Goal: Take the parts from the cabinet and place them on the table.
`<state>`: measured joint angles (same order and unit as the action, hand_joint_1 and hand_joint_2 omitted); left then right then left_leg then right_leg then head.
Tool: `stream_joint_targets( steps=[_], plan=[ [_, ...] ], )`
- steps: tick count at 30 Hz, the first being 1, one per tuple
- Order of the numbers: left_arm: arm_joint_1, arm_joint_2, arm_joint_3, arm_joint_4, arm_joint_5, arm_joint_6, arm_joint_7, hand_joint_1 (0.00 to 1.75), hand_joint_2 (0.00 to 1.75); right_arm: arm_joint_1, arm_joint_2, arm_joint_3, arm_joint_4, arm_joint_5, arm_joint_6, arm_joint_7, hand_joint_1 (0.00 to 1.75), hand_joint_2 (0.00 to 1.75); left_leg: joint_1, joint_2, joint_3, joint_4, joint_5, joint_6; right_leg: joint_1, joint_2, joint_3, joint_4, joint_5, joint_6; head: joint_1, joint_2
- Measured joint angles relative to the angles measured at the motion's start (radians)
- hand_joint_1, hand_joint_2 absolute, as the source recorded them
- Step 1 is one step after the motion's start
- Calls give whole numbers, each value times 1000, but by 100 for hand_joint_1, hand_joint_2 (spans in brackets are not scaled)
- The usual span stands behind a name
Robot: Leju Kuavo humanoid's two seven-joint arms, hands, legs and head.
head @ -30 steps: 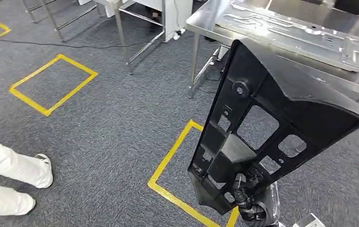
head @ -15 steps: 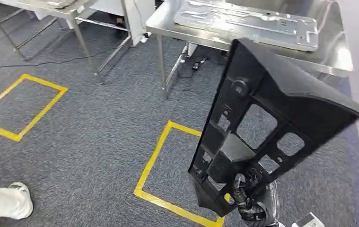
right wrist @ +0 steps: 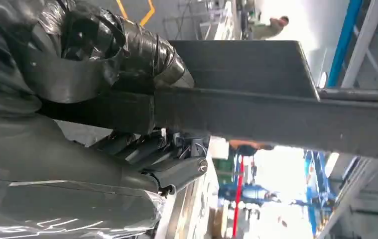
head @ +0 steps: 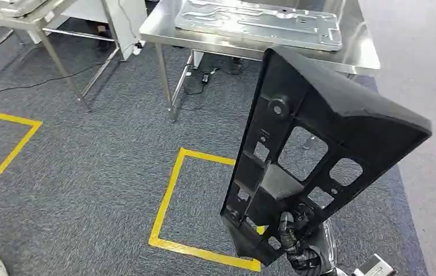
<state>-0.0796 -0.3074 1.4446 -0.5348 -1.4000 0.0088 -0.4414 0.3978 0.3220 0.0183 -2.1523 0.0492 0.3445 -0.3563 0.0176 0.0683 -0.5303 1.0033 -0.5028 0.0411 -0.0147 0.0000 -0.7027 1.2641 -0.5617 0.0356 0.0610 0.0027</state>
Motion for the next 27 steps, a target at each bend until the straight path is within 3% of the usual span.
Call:
stream_joint_targets(
  steps=[1,2,3,5,11,12,13,14,15,17,18,19,20,22,23,24,25,26,27],
  plan=[
    [-6,7,-1,17,5,6,1,0,0,-1,0,0,-2,-3,5,5,175,175,0,11,6,0,-3,-3,1,-11,45,-84,45,-4,0,0],
    [-9,11,-2,30,7,9,1,0,0,-1,0,0,-5,-6,10,6,175,175,0,22,14,0,-8,-7,3,-37,101,-185,88,-11,0,0],
    [-10,16,-2,42,8,11,1,0,0,-3,0,0,-9,-8,11,8,175,175,-2,32,21,0,-13,-12,13,-87,131,-247,85,-21,0,0],
    [-13,23,-2,55,10,11,0,0,0,-5,0,0,-11,-11,12,8,175,175,-6,43,24,0,-18,-23,19,-75,131,-245,86,-30,0,0],
    [-14,25,-2,57,10,12,0,0,0,-5,0,0,-11,-12,12,8,175,175,-5,46,26,0,-18,-24,20,-71,131,-245,86,-30,0,0],
    [-20,26,-5,69,13,11,-1,0,0,-4,0,0,-15,-12,10,11,175,175,-6,72,34,-7,-21,-34,22,-44,125,-246,85,-37,0,0],
    [-21,33,-8,73,22,8,-2,0,0,-6,3,-1,-24,18,-19,22,175,175,1,-29,11,61,-73,-47,5,-21,138,-266,97,-57,-1,0],
    [-9,42,-10,82,31,-12,-7,0,0,-2,5,-2,-24,35,-28,33,175,175,3,-61,-140,322,-141,-53,11,21,149,-262,63,-71,-1,0],
    [-6,43,-11,83,33,-13,-8,0,0,0,5,-2,-24,44,-29,35,175,175,3,-61,-130,284,-99,-52,11,28,161,-260,55,-70,-1,0],
    [-4,46,-17,83,36,-12,-10,0,0,3,5,-2,-27,57,-31,40,175,175,3,-63,-62,112,14,-47,11,36,191,-256,38,-57,-1,0],
    [-3,48,-19,83,36,-12,-10,0,0,3,5,-2,-27,59,-32,40,175,175,3,-70,-36,61,26,-42,10,36,200,-254,27,-52,0,0],
    [-5,49,-20,86,37,-13,-10,0,0,2,5,-2,-27,61,-33,40,175,175,-2,-77,-29,36,2,-41,18,39,199,-245,17,-42,0,0],
    [-10,49,-22,88,38,-13,-10,0,0,4,5,-2,-31,64,-34,42,175,175,-2,-76,-22,38,-10,-28,14,42,198,-252,16,-37,-1,0],
    [-4,50,-27,88,39,-13,-10,0,0,5,6,-2,-36,74,-38,47,175,175,-4,-75,-15,16,-19,-15,14,44,212,-244,24,-25,-1,0],
    [-4,50,-27,89,39,-13,-10,0,0,4,7,-2,-40,79,-40,50,175,175,2,-77,13,10,-21,-10,14,45,211,-224,27,-23,-1,0],
    [-1,51,-27,89,40,-14,-10,0,0,6,7,-2,-41,87,-43,56,175,175,2,-73,34,-2,-30,-2,12,30,192,-181,37,-17,0,0],
    [1,50,-28,89,35,-18,-12,0,0,3,7,-2,-43,92,-50,56,175,175,2,-71,52,-9,-36,2,12,15,155,-120,39,-11,0,0],
    [9,42,-30,83,23,-36,-19,0,0,7,7,-2,-43,98,-63,50,175,175,2,-70,67,-16,-43,3,9,10,99,-51,31,-8,-1,0],
    [21,31,-36,54,7,-65,-30,0,0,22,7,-3,-43,99,-79,31,175,175,2,-70,86,-26,-54,3,8,6,38,16,1,-5,0,0]
  ],
)
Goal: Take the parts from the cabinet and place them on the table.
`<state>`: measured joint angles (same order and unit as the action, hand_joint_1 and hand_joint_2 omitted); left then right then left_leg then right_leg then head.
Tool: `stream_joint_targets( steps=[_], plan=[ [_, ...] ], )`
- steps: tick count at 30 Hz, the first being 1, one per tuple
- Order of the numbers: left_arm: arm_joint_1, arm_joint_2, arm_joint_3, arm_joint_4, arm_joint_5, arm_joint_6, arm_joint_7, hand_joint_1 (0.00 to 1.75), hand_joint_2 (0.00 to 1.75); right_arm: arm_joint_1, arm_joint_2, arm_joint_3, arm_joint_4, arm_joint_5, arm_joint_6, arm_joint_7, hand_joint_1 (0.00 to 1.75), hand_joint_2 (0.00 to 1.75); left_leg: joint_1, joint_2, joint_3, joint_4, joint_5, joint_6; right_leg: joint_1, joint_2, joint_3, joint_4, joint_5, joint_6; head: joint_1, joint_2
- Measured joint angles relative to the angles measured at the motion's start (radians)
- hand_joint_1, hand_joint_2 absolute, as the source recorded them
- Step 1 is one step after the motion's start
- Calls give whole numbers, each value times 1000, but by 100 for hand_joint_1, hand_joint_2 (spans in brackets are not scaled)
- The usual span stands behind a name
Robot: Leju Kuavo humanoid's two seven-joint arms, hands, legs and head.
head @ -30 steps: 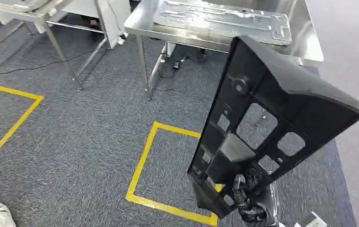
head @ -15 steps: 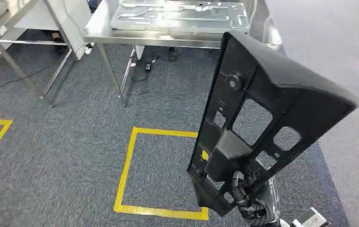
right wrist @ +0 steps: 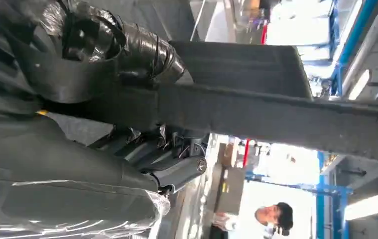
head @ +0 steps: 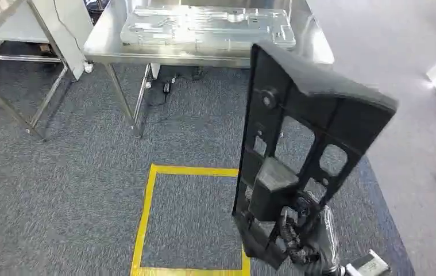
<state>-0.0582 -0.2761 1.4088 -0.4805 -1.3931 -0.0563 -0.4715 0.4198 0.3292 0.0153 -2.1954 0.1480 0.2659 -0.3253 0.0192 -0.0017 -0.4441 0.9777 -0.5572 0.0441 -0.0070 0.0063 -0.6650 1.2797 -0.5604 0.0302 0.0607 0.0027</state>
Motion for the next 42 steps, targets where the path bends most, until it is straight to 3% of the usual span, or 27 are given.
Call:
stream_joint_targets(
  steps=[2,4,5,7,8,9,10,11,13,15,17,18,19,20,22,24,25,27,29,32,34,35,36,37,38,40,42],
  plan=[
    [30,-23,-9,-45,-7,-34,-7,0,0,42,2,-9,0,1,-8,-40,175,175,0,0,45,-20,-23,-1,0,-1,-73,39,-68,2,0,0],
    [56,-39,-15,-69,0,-50,-6,0,0,75,3,-12,0,20,-9,-64,175,175,-1,1,105,-45,-50,-3,3,-1,-90,-43,-81,-7,0,0],
    [58,-45,-16,-81,2,-55,-2,0,0,81,3,-13,0,31,-11,-65,175,175,-2,2,134,-56,-66,-4,7,-2,-86,-115,-37,-18,0,0],
    [54,-56,-17,-94,8,-57,6,0,0,87,3,-13,0,51,-16,-50,175,175,-4,2,182,-68,-98,-11,24,-9,-86,-243,234,-45,-1,0],
    [49,-57,-17,-100,9,-57,12,0,0,82,3,-13,0,56,-16,-26,175,175,-7,-1,204,-81,-116,-21,27,-7,-74,-228,232,-43,0,0],
    [41,-57,-18,-103,10,-54,18,0,0,78,4,-13,0,58,-16,-15,175,175,-4,1,234,-107,-127,-26,30,-4,-60,-219,202,-46,0,0],
    [36,-57,-19,-105,10,-52,20,0,0,79,5,-13,-3,59,-19,-13,175,175,-8,2,255,-89,-98,-34,30,2,-35,-225,183,-55,0,0],
    [25,-56,-20,-107,10,-51,23,0,0,80,6,-13,-4,60,-21,-17,175,175,-10,3,233,-17,-49,-43,26,8,-4,-234,170,-62,-1,0],
    [15,-56,-20,-108,10,-49,23,0,0,85,10,-13,-5,71,-24,-28,175,175,-7,1,130,186,-7,-42,19,2,45,-260,143,-75,0,0],
    [16,-56,-20,-108,10,-49,23,0,0,89,13,-13,-4,82,-30,-31,175,175,-5,0,17,282,-97,-45,17,10,77,-265,118,-82,0,0],
    [22,-55,-19,-108,8,-49,23,0,0,91,14,-13,-3,100,-38,-21,175,175,-5,0,-56,280,-229,-54,17,21,106,-265,90,-80,-1,0],
    [26,-55,-19,-109,6,-47,23,0,0,85,14,-15,-3,117,-38,-5,175,175,-5,0,-83,264,-262,-55,17,24,124,-265,75,-79,-1,0],
    [28,-55,-18,-109,3,-47,24,0,0,74,14,-17,-4,136,-36,16,175,175,-5,0,-99,232,-254,-52,17,26,142,-265,62,-76,-1,0],
    [29,-54,-18,-110,0,-47,24,0,0,57,14,-19,-5,156,-33,44,175,175,-5,1,-107,173,-191,-46,16,26,160,-264,46,-73,-1,0],
    [32,-52,-18,-110,-2,-46,26,0,0,35,14,-24,-6,193,-35,74,175,175,-8,1,-100,79,30,-39,18,24,189,-260,18,-63,0,0],
    [19,-50,-19,-110,-8,-46,29,0,0,22,13,-28,-13,240,-50,86,175,175,-15,-1,-97,74,5,-23,20,29,190,-259,-7,-49,0,0],
    [16,-49,-21,-110,-11,-46,29,0,0,16,12,-29,-22,278,-69,89,175,175,-10,-3,-97,62,17,-12,20,26,196,-234,10,-40,0,0],
    [10,-47,-25,-110,-20,-47,29,0,0,-7,10,-29,-32,342,-109,101,175,175,-5,-3,-69,53,28,3,20,23,184,-203,11,-31,0,0],
    [11,-42,-25,-110,-32,-47,26,0,0,-32,4,-30,-33,444,-172,126,175,175,-4,-1,-46,42,18,9,15,7,112,-87,11,-13,0,0],
    [21,-35,-32,-107,-67,-36,34,0,0,-71,-15,-31,-32,641,-286,180,175,175,-2,0,-7,20,-3,4,1,-1,-24,35,-89,3,0,0],
    [30,-29,-44,-100,-86,-33,39,0,0,-117,-41,-30,-27,775,-335,219,175,175,3,-3,38,3,-28,-1,-4,-4,-57,-21,-127,2,0,0],
    [30,-24,-48,-94,-93,-31,40,0,0,-142,-54,-30,-22,830,-348,235,175,175,4,-4,63,-4,-41,-3,-5,-6,-56,-80,-100,3,0,0],
    [30,-20,-52,-88,-99,-31,40,0,0,-167,-67,-30,-16,882,-356,251,175,175,5,-4,86,-9,-56,-6,-6,-8,-54,-150,-26,2,0,0],
    [32,-16,-59,-80,-108,-31,39,0,0,-186,-84,-30,-8,942,-361,271,175,175,6,-1,99,-16,-74,-11,-5,-12,-54,-207,138,-4,0,0],
    [28,-12,-64,-70,-116,-30,38,0,0,-209,-99,-30,2,989,-360,292,175,175,4,-3,119,-12,-91,-22,7,-13,-57,-214,203,-12,0,0],
    [22,4,-80,-48,-129,-18,32,0,0,-291,-131,-27,27,1103,-319,338,175,175,5,5,153,-43,-93,-39,10,-5,-40,-214,169,-38,1,0],
    [3,21,-99,-22,-140,-10,26,0,0,-367,-163,-27,56,1196,-286,363,175,175,4,5,93,67,-20,-55,5,3,0,-235,151,-54,0,0]
  ],
)
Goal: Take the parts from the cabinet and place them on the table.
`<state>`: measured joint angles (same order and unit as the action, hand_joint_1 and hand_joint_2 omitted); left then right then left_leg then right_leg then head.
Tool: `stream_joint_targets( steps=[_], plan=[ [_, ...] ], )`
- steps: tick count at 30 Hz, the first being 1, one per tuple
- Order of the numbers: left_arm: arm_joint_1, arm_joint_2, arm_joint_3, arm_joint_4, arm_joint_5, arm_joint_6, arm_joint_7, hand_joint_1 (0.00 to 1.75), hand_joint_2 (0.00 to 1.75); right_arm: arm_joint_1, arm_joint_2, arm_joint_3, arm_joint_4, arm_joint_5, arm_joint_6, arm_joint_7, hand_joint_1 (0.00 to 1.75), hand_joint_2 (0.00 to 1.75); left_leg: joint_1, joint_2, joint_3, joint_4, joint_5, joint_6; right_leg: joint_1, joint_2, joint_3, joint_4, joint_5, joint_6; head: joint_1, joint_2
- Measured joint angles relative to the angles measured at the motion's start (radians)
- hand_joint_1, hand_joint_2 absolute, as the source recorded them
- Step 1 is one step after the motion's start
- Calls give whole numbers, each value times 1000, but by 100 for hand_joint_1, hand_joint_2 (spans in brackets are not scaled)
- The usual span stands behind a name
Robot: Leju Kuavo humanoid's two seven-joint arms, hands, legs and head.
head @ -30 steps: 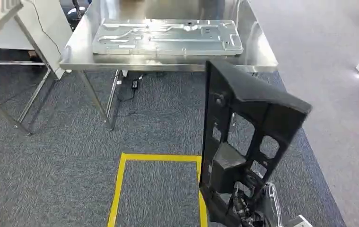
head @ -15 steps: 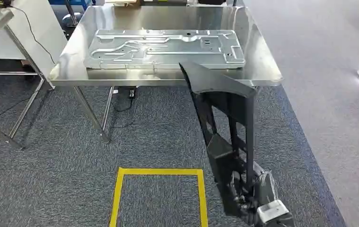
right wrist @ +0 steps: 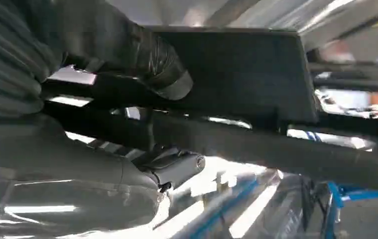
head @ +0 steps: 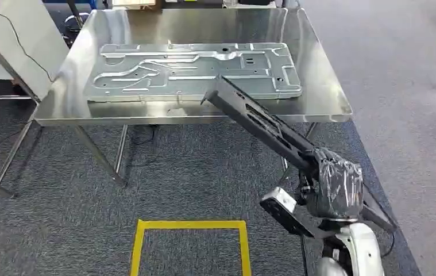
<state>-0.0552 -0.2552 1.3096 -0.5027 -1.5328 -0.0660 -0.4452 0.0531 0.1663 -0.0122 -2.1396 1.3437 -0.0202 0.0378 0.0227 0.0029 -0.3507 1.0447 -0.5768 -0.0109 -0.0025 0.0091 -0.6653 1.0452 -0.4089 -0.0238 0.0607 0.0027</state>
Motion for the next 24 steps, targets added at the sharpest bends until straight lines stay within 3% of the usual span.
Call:
stream_joint_targets(
  steps=[1,2,3,4,6,7,8,9,10,11,12,14,15,16,17,18,20,21,22,23,24],
  plan=[
    [-5,8,-7,13,-4,3,-3,0,0,-28,-14,1,19,32,11,4,175,175,0,-3,-55,104,43,0,0,-6,24,-15,-10,-6,1,0],
    [-9,18,-14,26,-7,7,-6,0,0,-62,-28,6,43,50,21,6,175,175,0,-4,-125,195,58,1,0,-6,50,-29,-24,-13,0,0],
    [-10,24,-17,37,-8,9,-6,0,0,-90,-40,11,67,67,27,7,175,175,0,-4,-183,250,30,-1,0,-5,73,-37,-38,-15,1,0],
    [-7,30,-18,46,-10,10,-6,0,0,-110,-50,16,85,81,33,5,175,175,-1,-4,-227,267,-25,-3,1,-2,96,-42,-53,-17,0,0],
    [0,42,-24,63,-14,15,-6,0,0,-145,-68,34,123,101,38,-1,175,175,-3,-4,-298,252,-147,4,5,6,142,-44,-88,-18,0,0],
    [2,46,-27,71,-18,16,-6,0,0,-159,-76,48,143,105,39,-8,175,175,-5,-4,-325,223,-175,7,7,9,167,-44,-108,-18,0,0],
    [3,50,-32,80,-19,18,-6,0,0,-171,-81,64,161,109,41,-15,175,175,-9,-4,-346,171,-156,10,12,9,193,-45,-129,-18,0,0],
    [4,57,-36,86,-21,21,-6,0,0,-182,-86,84,177,109,43,-23,175,175,-14,-4,-358,108,-74,23,17,9,219,-45,-149,-18,0,0],
    [7,60,-39,92,-21,26,-5,0,0,-189,-90,106,192,107,44,-31,175,175,-23,-5,-370,42,90,43,18,9,231,-45,-169,-19,0,0],
    [9,72,-39,94,-21,34,-5,0,0,-200,-99,133,213,104,45,-37,175,175,-34,-15,-370,2,245,50,24,17,250,-32,-188,-10,2,0],
    [8,72,-42,100,-22,36,-3,0,0,-203,-103,163,224,103,50,-40,175,175,-35,-10,-359,17,224,48,22,19,257,-39,-204,-2,0,0],
    [-6,74,-46,101,-21,42,-5,0,0,-220,-117,212,239,100,51,-43,175,175,-42,-12,-355,17,209,59,12,18,273,-53,-219,12,0,0],
    [-14,74,-50,102,-21,42,-6,0,0,-231,-123,232,245,97,51,-46,175,175,-36,-12,-343,5,202,65,21,16,288,-67,-227,18,-2,0],
    [-20,72,-55,106,-20,42,-8,0,0,-237,-128,249,250,93,52,-46,175,175,-28,-14,-323,-11,196,64,18,11,296,-56,-240,19,-2,0],
    [-22,75,-59,107,-19,42,-11,0,0,-250,-137,268,256,88,53,-47,175,175,-23,-12,-307,-24,190,71,16,3,269,-6,-254,28,-1,0],
    [-26,76,-60,108,-18,42,-12,0,0,-262,-146,284,265,84,53,-48,175,175,-20,-12,-295,-33,184,70,10,2,218,71,-277,38,0,0],
    [-34,76,-66,110,-10,47,-21,0,0,-274,-166,318,287,71,64,-50,175,175,-14,-12,-270,-38,163,64,-7,1,90,232,-306,58,-1,0],
    [-40,76,-67,110,-4,48,-17,0,0,-280,-175,332,298,68,74,-52,175,175,-10,-13,-258,-37,151,60,-13,1,48,258,-285,65,-1,0],
    [-48,75,-69,111,1,44,-3,0,0,-287,-182,348,311,67,82,-52,175,175,-6,-16,-243,-37,139,55,-20,-1,27,237,-231,73,-1,0],
    [-58,73,-72,116,8,41,16,0,0,-296,-189,368,327,68,91,-51,175,175,-2,-19,-228,-37,128,49,-25,-4,25,179,-159,78,-1,0],
    [-70,73,-77,123,16,40,28,0,0,-310,-197,385,343,68,93,-49,175,175,4,-22,-211,-36,115,43,-31,-6,38,85,-72,84,-1,0]
  ],
)
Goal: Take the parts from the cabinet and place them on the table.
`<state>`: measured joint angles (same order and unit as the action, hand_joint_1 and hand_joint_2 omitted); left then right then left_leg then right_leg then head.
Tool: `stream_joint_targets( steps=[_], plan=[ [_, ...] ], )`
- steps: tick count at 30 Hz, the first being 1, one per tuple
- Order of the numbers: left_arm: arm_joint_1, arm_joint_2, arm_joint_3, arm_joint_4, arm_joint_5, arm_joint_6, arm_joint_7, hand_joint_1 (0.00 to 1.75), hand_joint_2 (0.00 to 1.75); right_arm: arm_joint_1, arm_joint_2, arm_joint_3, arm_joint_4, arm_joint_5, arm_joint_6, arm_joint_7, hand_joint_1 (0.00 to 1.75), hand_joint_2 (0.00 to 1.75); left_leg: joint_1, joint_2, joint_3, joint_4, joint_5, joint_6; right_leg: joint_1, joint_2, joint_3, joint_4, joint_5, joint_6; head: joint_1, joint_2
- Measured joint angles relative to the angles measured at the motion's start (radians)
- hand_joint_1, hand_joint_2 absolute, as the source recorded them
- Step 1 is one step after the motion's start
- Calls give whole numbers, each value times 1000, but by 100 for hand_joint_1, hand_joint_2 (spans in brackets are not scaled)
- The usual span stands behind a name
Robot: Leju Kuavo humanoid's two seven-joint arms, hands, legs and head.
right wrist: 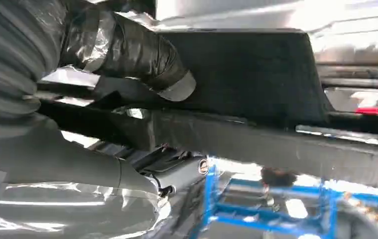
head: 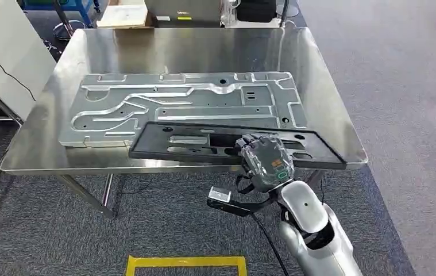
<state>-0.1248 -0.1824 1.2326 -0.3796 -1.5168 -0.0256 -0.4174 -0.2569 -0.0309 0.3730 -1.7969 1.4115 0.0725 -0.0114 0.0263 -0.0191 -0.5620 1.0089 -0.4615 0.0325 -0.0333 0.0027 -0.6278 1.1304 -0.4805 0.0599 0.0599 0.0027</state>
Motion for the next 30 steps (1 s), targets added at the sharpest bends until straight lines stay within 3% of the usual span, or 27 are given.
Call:
stream_joint_targets(
  steps=[1,2,4,6,7,8,9,11,12,13,14,16,17,18,20,22,23,24,26,27,28,29,30],
  plan=[
    [-9,0,-4,10,4,2,2,0,0,-15,-8,13,14,-1,0,0,175,175,3,0,14,2,-13,-8,-3,-5,9,-76,53,1,0,0],
    [-14,4,-8,18,9,8,3,0,0,-26,-20,22,37,-3,2,1,175,175,-2,-3,15,1,-20,-17,11,-3,11,-66,45,-4,0,0],
    [-24,7,-15,35,11,13,2,0,0,-52,-24,39,59,-6,3,2,175,175,-2,-3,10,1,-25,-32,16,-2,25,-97,15,-36,0,0],
    [-28,8,-19,48,13,15,2,0,0,-72,-37,46,82,-2,4,5,175,175,-1,1,21,-9,-32,-47,15,2,29,-100,7,-53,0,0],
    [-28,11,-22,51,14,17,3,0,0,-78,-42,49,92,-1,5,11,175,175,2,4,22,0,-44,-51,7,1,48,-111,4,-62,0,0],
    [-29,11,-25,55,16,18,2,0,0,-88,-47,50,104,-1,6,15,175,175,1,11,6,45,-58,-51,8,0,61,-116,-2,-73,-1,0],
    [-32,12,-28,60,16,18,3,0,0,-99,-51,52,115,-2,7,19,175,175,1,12,-35,118,-83,-51,11,-2,69,-117,-7,-80,-1,0],
    [-30,13,-34,66,16,19,5,0,0,-108,-57,53,137,-3,8,23,175,175,0,13,-138,278,-125,-52,17,-2,85,-117,-23,-87,-1,0],
    [-26,15,-36,68,17,21,6,0,0,-109,-60,53,148,-5,8,25,175,175,-1,13,-182,326,-119,-49,22,-1,96,-117,-34,-89,-1,0],
    [-23,15,-39,69,17,23,6,0,0,-108,-63,53,157,-6,8,28,175,175,-2,13,-196,315,-84,-45,26,1,112,-117,-45,-89,-1,0],
    [-20,16,-40,70,17,23,6,0,0,-108,-67,53,166,-8,8,34,175,175,-5,13,-188,263,-29,-38,29,4,128,-117,-57,-90,-1,0],
    [-14,18,-41,71,17,26,4,0,0,-108,-72,52,176,-10,7,41,175,175,-18,12,-136,87,103,-14,35,5,165,-117,-84,-88,-1,0],
    [-10,23,-41,73,17,27,3,0,0,-106,-75,50,183,-11,6,43,175,175,-20,12,-128,86,88,0,31,5,168,-126,-94,-85,0,0],
    [-8,23,-41,76,18,28,0,0,0,-110,-80,47,190,-13,2,43,175,175,-29,13,-115,70,91,3,37,8,172,-123,-98,-75,-1,0],
    [-5,24,-44,76,18,29,-2,0,0,-104,-84,39,197,-16,-2,47,175,175,-35,14,-99,40,59,13,28,7,180,-132,-95,-64,-2,0],
    [0,24,-50,77,17,30,-3,0,0,-99,-89,32,200,-17,-3,49,175,175,-22,15,-62,-5,45,18,33,3,174,-113,-84,-51,-3,0],
    [3,24,-51,78,17,30,-6,0,0,-97,-94,28,202,-17,-6,50,175,175,-20,14,-44,-16,43,19,27,3,159,-72,-78,-47,0,0],
    [5,26,-54,80,17,30,-7,0,0,-97,-98,21,203,-18,-6,51,175,175,-19,13,-31,-26,37,22,26,3,121,-13,-90,-43,-1,0],
    [12,26,-58,84,17,32,-13,0,0,-87,-102,7,207,-19,-7,52,175,175,-17,12,-11,-29,21,20,19,3,20,114,-151,-32,-1,0],
    [16,26,-59,84,17,32,-14,0,0,-76,-103,1,208,-19,-7,53,175,175,-16,11,2,-29,10,18,16,2,-19,149,-173,-27,0,0],
    [22,26,-61,84,17,32,-17,0,0,-65,-107,-11,211,-19,-7,53,175,175,-15,9,18,-29,-1,16,13,2,-40,149,-167,-25,0,0],
    [29,26,-62,85,17,31,-18,0,0,-56,-109,-17,213,-19,-7,53,175,175,-13,8,36,-29,-13,13,9,2,-46,116,-137,-23,-1,0],
    [35,26,-63,87,16,31,-19,0,0,-48,-112,-24,214,-19,-7,53,175,175,-10,8,56,-29,-26,7,6,0,-39,48,-75,-22,-1,0]
  ],
)
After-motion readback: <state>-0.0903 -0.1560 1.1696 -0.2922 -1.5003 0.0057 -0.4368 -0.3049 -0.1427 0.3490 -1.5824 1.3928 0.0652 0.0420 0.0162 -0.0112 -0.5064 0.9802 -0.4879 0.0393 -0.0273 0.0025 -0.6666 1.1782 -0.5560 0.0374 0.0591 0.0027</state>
